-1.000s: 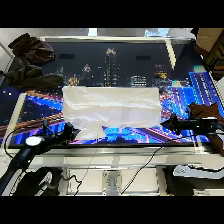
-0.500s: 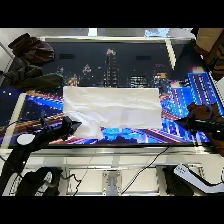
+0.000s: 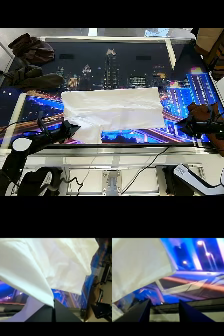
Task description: Fold the shirts.
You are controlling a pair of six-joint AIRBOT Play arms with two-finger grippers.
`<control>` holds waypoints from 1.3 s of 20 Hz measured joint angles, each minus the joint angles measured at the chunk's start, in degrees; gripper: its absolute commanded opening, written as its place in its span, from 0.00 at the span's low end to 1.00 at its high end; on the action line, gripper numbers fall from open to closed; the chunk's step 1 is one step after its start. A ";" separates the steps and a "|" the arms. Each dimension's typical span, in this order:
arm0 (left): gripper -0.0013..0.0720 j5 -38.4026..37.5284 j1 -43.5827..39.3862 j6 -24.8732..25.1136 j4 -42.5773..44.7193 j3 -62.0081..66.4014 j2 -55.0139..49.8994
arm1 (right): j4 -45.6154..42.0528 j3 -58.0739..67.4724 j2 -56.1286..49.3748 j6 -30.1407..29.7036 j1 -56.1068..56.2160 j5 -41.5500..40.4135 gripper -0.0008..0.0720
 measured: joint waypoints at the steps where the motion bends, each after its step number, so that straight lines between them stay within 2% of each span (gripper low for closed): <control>1: 0.03 0.00 0.00 -0.48 0.66 0.00 0.11 | -0.74 0.02 -1.55 0.26 0.26 -0.66 0.56; 11: 0.03 2.62 0.00 -2.23 2.05 0.00 0.33 | 6.43 0.04 -15.89 -4.09 0.87 -6.75 0.55; 12: 0.03 2.82 0.00 -2.43 2.12 0.00 0.33 | 7.37 0.09 -16.98 -4.59 0.87 -6.64 0.52; 19: 0.03 3.67 0.00 -3.28 2.10 0.00 0.35 | 15.21 0.15 -24.63 -9.38 1.31 -6.64 0.52; 24: 0.03 4.17 0.00 -3.89 2.05 0.00 0.35 | 16.31 0.31 -27.34 -10.51 4.90 -5.38 0.52; 25: 0.03 4.31 0.00 -3.91 2.05 0.00 0.35 | 16.31 0.33 -27.52 -10.56 5.68 -5.18 0.45; 26: 0.03 4.33 0.00 -3.93 2.05 0.00 0.35 | 16.26 0.35 -27.74 -10.60 6.64 -4.96 0.33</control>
